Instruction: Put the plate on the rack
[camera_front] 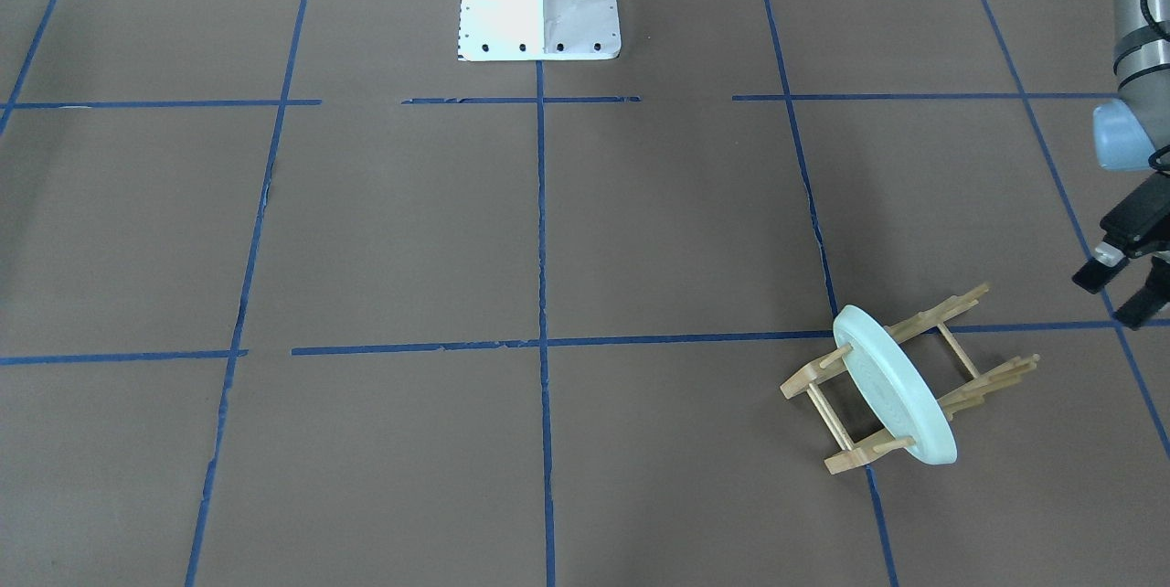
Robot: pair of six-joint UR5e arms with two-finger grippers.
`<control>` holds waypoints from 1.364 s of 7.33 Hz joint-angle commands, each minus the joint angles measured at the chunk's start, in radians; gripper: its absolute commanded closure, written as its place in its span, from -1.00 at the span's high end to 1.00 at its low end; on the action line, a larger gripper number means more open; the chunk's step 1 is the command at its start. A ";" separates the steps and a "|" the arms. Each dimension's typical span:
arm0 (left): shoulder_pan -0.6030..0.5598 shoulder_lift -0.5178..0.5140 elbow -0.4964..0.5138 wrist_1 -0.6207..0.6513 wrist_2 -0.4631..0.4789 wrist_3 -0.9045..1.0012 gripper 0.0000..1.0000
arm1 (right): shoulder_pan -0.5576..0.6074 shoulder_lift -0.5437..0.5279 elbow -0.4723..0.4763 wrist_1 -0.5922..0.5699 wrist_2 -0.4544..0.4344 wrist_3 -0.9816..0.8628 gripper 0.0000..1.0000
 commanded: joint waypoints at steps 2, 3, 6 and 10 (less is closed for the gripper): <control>-0.175 0.020 -0.051 0.593 0.001 0.669 1.00 | 0.000 0.000 0.000 -0.001 0.000 0.000 1.00; -0.233 0.021 -0.092 0.847 -0.002 0.857 1.00 | 0.000 0.000 0.000 -0.001 0.000 0.000 1.00; -0.340 0.038 -0.149 1.472 -0.006 1.334 1.00 | 0.000 0.000 0.000 -0.001 0.000 0.000 1.00; -0.364 0.228 -0.227 1.494 -0.083 1.443 1.00 | 0.000 0.000 0.000 -0.001 0.000 0.000 1.00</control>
